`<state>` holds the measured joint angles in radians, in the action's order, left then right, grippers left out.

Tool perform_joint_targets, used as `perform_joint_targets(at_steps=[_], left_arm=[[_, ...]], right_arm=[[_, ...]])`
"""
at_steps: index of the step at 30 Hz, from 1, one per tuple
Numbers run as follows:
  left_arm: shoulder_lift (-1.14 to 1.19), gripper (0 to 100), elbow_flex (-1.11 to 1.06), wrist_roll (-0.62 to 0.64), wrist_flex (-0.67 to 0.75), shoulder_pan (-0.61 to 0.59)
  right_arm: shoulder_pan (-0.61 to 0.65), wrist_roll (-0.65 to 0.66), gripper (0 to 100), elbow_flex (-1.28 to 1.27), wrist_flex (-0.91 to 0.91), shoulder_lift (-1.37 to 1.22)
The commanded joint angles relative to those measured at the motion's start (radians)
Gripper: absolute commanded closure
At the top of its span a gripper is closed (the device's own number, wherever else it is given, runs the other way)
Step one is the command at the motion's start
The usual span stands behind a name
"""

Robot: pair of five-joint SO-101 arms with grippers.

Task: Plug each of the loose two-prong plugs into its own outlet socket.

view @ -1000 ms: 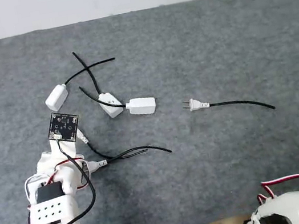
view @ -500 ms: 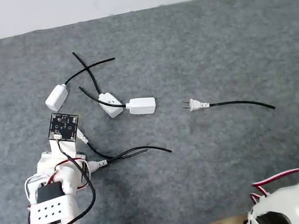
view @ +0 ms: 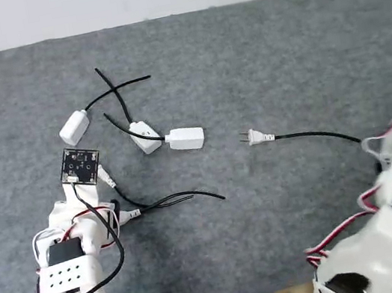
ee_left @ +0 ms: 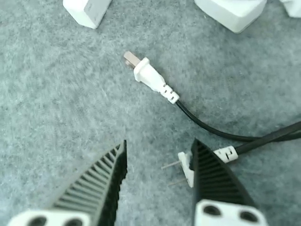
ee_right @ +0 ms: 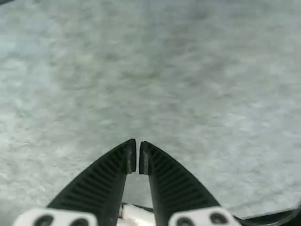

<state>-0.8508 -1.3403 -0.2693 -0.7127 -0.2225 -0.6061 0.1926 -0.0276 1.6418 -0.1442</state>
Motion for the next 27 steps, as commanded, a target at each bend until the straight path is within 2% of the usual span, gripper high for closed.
perform_joint_targets(at_steps=[1, 7, 10, 14, 20, 27], left_arm=[[-0.006, 79, 0.053, 0.015, -0.014, -0.008], [-0.006, 78, 0.074, 0.075, -0.012, -0.055], [-0.006, 73, 0.088, 0.083, -0.017, -0.094], [-0.006, 71, 0.111, 0.153, -0.021, -0.103], [0.049, 71, 0.331, 0.235, -0.175, -0.199], [0.407, 71, 0.700, 0.232, -0.296, -0.203]], right_arm=[[0.128, -0.074, 99.1, -0.235, -0.162, 0.259], [0.295, -0.133, 98.7, -0.634, -0.443, 0.605], [0.358, -0.153, 98.6, -0.752, -0.561, 0.605], [0.367, -0.153, 98.6, -0.821, -0.742, 0.527], [0.374, -0.152, 98.6, -0.799, -0.786, 0.435], [0.374, -0.150, 98.6, -0.793, -0.808, 0.412]])
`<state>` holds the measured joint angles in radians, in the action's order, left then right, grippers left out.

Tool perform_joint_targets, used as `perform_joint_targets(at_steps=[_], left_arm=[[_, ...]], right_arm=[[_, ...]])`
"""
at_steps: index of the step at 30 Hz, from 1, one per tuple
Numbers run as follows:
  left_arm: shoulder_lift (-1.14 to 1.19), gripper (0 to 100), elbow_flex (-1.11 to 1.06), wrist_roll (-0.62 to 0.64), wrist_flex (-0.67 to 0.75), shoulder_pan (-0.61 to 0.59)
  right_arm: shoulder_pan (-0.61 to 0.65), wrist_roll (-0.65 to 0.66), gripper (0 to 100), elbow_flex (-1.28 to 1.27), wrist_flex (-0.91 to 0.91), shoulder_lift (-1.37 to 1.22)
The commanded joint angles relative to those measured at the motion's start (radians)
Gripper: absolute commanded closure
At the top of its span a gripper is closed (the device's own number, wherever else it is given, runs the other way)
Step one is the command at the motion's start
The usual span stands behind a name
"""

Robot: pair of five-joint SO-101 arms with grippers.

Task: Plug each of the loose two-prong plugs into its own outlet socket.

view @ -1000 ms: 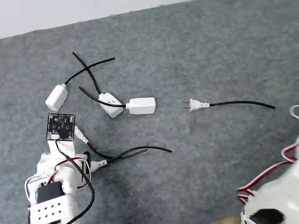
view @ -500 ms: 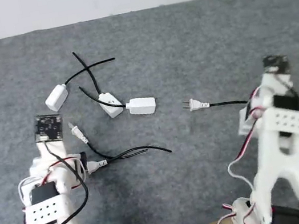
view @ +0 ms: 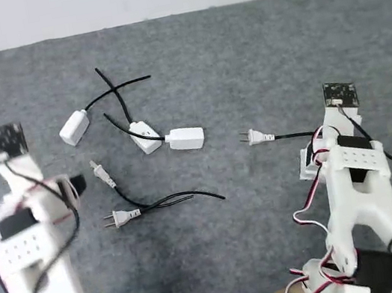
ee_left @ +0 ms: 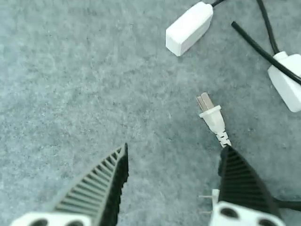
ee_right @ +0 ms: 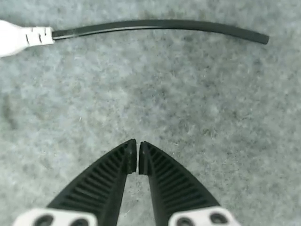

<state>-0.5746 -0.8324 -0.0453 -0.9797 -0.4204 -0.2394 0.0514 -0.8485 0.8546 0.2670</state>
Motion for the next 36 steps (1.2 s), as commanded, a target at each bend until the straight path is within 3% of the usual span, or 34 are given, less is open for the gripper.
perform_joint_targets(at_steps=[1, 14, 22, 28, 36], left_arm=[[0.181, 71, 0.251, 0.006, -0.029, -0.005], [0.881, 71, 0.880, -0.272, 0.064, 0.012], [1.218, 70, 1.236, -0.485, 0.044, 0.040], [1.330, 70, 1.448, -0.562, -0.117, 0.107], [1.603, 71, 1.661, -0.565, -0.103, 0.137]], right_arm=[[0.007, -0.009, 98.6, 0.028, -0.027, -0.002], [0.007, -0.008, 98.6, 0.026, -0.045, -0.007], [0.010, 0.012, 98.6, 0.023, -0.088, -0.010], [0.027, 0.011, 98.6, 0.058, -0.093, -0.073], [0.024, 0.006, 98.6, 0.114, -0.070, -0.136]])
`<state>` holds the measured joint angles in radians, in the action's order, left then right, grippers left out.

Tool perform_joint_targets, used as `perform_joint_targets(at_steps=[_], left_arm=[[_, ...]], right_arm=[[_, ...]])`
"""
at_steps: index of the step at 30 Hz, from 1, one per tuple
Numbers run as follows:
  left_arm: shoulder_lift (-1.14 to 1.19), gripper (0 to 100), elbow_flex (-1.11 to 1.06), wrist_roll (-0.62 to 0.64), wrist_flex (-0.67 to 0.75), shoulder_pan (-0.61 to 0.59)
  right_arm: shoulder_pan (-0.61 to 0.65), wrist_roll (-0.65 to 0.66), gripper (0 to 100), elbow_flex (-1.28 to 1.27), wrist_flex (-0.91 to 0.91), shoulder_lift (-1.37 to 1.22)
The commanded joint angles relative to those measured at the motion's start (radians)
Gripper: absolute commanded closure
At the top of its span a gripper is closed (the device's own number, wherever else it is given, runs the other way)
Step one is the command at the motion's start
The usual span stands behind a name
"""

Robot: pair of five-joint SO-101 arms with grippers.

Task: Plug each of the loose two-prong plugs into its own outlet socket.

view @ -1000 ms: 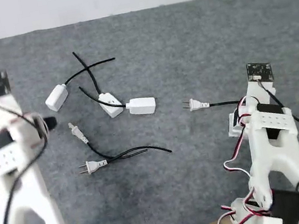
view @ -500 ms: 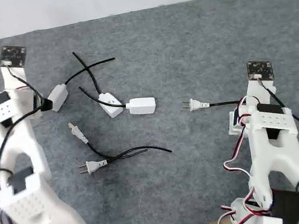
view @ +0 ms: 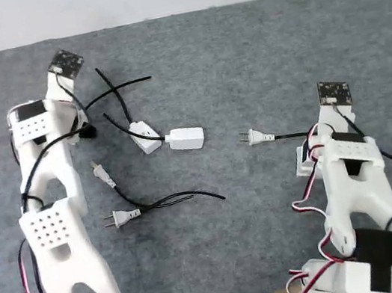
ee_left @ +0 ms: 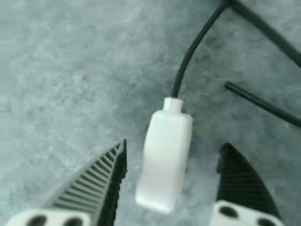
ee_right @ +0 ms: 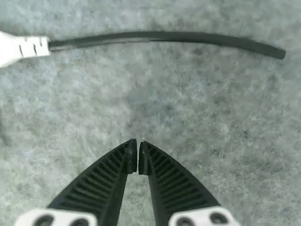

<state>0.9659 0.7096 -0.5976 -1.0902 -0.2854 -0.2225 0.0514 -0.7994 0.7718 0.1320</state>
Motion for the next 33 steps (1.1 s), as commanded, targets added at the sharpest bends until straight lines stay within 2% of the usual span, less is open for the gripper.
perform_joint_targets(at_steps=[1, 4, 7, 10, 13, 15, 17, 19, 23, 26, 33], left_arm=[[0.100, 71, 0.157, -0.012, 0.000, 0.000], [0.189, 75, 0.297, -0.012, -0.054, -0.014], [0.252, 86, 0.461, -0.012, -0.143, -0.018], [0.281, 99, 0.611, -0.012, -0.308, -0.014], [0.287, 98, 0.777, -0.002, -0.528, -0.008], [0.287, 99, 0.908, 0.052, -0.663, -0.005], [0.281, 99, 0.974, 0.152, -0.669, -0.012], [0.229, 99, 0.946, 0.265, -0.671, -0.021], [0.081, 99, 0.797, 0.408, -0.672, -0.020], [-0.058, 99, 0.561, 0.485, -0.672, 0.021], [-0.440, 99, -0.028, 0.568, -0.661, 0.169]], right_arm=[[0.007, 0.006, 98.7, 0.066, 0.013, -0.004], [0.012, 0.008, 98.9, 0.068, 0.010, -0.007], [0.012, 0.012, 98.9, 0.068, 0.010, -0.007], [0.013, 0.012, 98.9, 0.068, 0.008, -0.007], [0.013, 0.012, 98.9, 0.068, 0.007, -0.007], [0.013, 0.012, 98.9, 0.068, -0.001, -0.007], [0.013, 0.014, 98.9, 0.066, -0.001, -0.007], [0.013, 0.014, 98.9, 0.064, -0.002, -0.007], [0.013, 0.014, 98.9, 0.064, -0.002, -0.007], [0.013, 0.014, 98.9, 0.064, -0.002, -0.007], [0.013, 0.014, 98.9, 0.064, -0.002, -0.007]])
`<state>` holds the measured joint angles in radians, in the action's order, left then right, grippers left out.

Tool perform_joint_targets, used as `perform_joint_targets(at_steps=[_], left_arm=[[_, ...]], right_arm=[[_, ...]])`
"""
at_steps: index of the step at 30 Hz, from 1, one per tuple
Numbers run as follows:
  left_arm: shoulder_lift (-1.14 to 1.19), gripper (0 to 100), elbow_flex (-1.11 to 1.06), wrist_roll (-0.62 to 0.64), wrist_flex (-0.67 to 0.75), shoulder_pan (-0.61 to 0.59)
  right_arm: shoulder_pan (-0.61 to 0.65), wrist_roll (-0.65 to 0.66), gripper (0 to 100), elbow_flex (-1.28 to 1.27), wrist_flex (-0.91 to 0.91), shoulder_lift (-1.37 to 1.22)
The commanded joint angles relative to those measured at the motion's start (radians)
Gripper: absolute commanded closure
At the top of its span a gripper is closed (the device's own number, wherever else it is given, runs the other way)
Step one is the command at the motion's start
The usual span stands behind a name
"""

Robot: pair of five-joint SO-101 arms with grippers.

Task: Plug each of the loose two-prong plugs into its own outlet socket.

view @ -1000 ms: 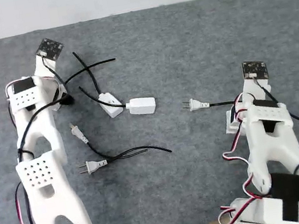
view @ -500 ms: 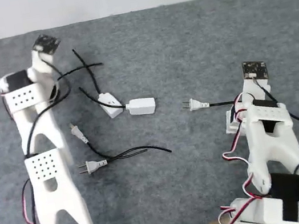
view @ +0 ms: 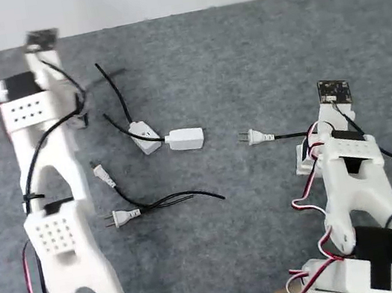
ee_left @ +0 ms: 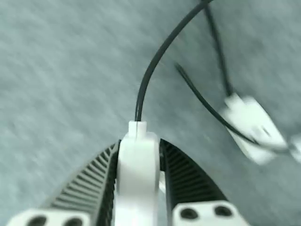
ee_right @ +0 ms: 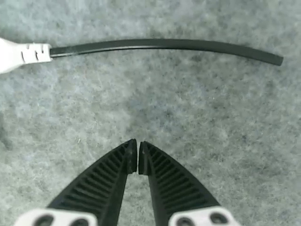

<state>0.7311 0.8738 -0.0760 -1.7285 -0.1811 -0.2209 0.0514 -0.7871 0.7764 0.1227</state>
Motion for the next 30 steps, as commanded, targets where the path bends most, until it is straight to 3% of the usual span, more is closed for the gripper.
perform_joint_targets(at_steps=[1, 10, 17, 26, 30], left_arm=[[-0.252, 99, -0.257, 0.071, -0.020, 0.087], [-0.582, 99, -0.765, 0.354, 0.132, 0.226], [-0.798, 99, -1.265, 0.523, 0.512, 0.448], [-1.010, 99, -1.759, 0.543, 1.056, 0.753], [-1.013, 98, -1.817, 0.543, 1.092, 0.753]], right_arm=[[0.012, 0.014, 98.9, 0.052, -0.007, 0.002], [0.010, 0.014, 98.8, 0.052, -0.007, 0.002], [0.008, 0.014, 98.7, 0.052, -0.007, 0.002], [0.005, 0.014, 98.7, 0.052, -0.007, 0.002], [0.005, 0.014, 98.7, 0.052, -0.007, 0.001]])
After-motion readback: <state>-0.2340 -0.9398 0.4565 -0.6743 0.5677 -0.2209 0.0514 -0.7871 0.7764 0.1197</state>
